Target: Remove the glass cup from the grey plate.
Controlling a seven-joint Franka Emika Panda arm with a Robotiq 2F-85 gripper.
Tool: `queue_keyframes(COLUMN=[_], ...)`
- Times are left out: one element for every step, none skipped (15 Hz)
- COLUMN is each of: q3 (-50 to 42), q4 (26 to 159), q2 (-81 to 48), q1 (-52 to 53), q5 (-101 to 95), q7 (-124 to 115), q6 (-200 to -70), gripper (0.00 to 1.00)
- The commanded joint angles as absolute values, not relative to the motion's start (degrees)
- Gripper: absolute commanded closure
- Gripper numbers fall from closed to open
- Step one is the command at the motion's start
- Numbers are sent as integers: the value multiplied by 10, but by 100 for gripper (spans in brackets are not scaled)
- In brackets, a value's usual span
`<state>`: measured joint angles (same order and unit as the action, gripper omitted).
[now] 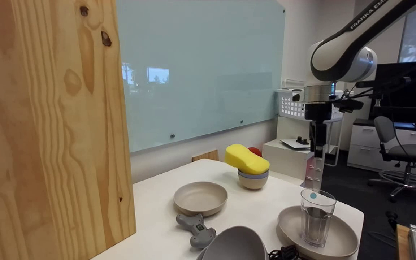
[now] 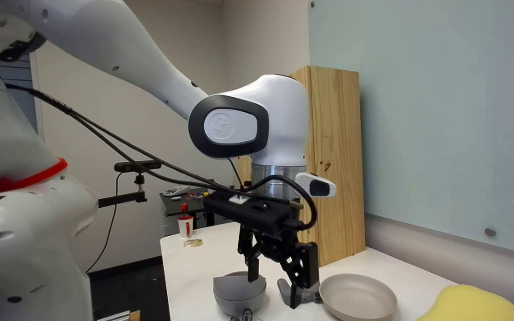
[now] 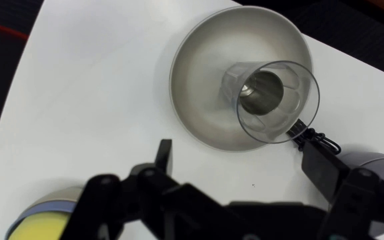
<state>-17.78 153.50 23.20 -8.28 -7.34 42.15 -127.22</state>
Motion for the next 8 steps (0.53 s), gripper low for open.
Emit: queue_keyframes(q3=[-184,-185,-183,-185,-187,-188,-188,-189], q4=[1531,1529,1529,1529,1529,1528,1526,1525], q2=[202,196,189,182,176,168,161,153], q1=[-64,-59,-53,-48,-42,-38,-36,-33], q5=[-66,-60,-55,-47,-37,-28,-18,-7], q7=[493,505,511,524,537,549,558,570], q6=[-1317,-1326,-1338,-1345,-1354,-1361,-1365,-1370], gripper=[0,0,0,0,0,0,0,0])
